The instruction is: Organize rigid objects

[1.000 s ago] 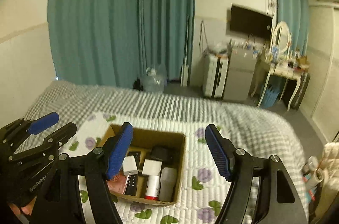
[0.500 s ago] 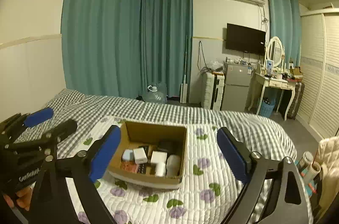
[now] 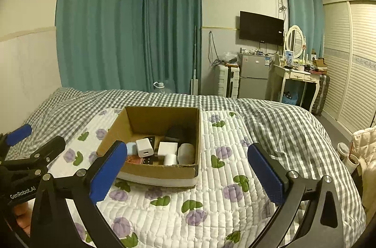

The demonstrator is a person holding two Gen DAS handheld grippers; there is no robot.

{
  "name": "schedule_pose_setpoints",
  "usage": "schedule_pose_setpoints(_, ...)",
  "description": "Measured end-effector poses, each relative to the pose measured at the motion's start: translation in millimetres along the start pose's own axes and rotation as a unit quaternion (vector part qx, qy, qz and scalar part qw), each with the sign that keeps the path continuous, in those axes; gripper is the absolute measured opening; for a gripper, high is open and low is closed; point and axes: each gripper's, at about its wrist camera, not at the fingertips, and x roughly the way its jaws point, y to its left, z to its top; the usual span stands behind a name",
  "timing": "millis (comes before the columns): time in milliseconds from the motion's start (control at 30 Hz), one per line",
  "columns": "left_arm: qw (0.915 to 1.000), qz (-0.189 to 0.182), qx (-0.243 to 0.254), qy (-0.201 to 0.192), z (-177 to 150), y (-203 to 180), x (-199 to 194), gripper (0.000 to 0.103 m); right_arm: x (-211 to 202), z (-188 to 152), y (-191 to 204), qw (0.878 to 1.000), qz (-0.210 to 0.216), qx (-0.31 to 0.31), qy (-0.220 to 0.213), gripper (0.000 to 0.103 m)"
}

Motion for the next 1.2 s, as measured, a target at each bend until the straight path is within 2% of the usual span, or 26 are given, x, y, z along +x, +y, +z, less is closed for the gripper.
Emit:
schedule_pose_setpoints(433, 1.0, -0.003, 0.001, 0.006, -9, -2, 0, 0.103, 6, -11, -3, 1.0, 0.003, 0.009, 0.018, 0.103)
schedule_pose_setpoints(1200, 0.9999, -0.01, -0.004, 0.014, -11, -3, 2, 0.103, 6, -13, -2, 1.0, 0.0, 0.003, 0.02, 0.103)
